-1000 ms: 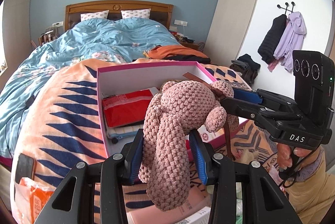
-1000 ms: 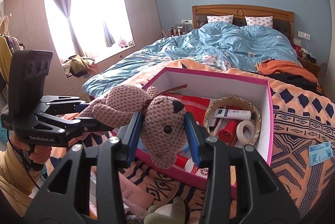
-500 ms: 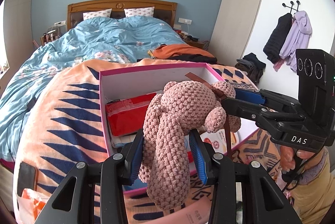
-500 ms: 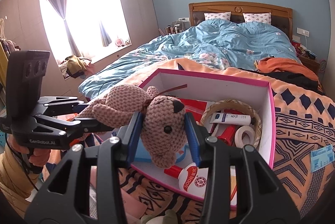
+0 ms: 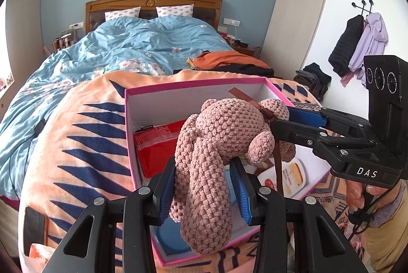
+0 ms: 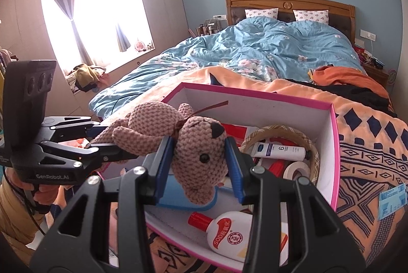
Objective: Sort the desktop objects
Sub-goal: 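Lift and carry both pink knitted toys over the magenta box with both tools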
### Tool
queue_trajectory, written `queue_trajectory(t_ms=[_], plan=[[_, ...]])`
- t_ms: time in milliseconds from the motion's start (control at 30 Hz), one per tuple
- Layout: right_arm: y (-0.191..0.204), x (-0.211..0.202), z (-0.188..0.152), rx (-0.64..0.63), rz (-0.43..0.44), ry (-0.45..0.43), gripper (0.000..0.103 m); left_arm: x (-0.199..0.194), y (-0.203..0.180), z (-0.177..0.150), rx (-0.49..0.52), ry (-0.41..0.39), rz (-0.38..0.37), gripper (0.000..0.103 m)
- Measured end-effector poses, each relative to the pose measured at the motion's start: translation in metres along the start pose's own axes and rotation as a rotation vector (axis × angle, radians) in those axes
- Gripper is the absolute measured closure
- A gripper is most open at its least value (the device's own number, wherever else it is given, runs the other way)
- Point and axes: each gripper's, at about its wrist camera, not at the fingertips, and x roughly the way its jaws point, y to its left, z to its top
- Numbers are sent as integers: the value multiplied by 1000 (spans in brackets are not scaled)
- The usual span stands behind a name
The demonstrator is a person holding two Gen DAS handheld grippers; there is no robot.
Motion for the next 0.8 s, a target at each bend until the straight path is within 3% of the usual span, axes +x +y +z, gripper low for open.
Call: queue_trajectory(t_ms=[800], plan=[[-17,46,21,-12,-37,97,59,38,12,17,-21,62,75,61]])
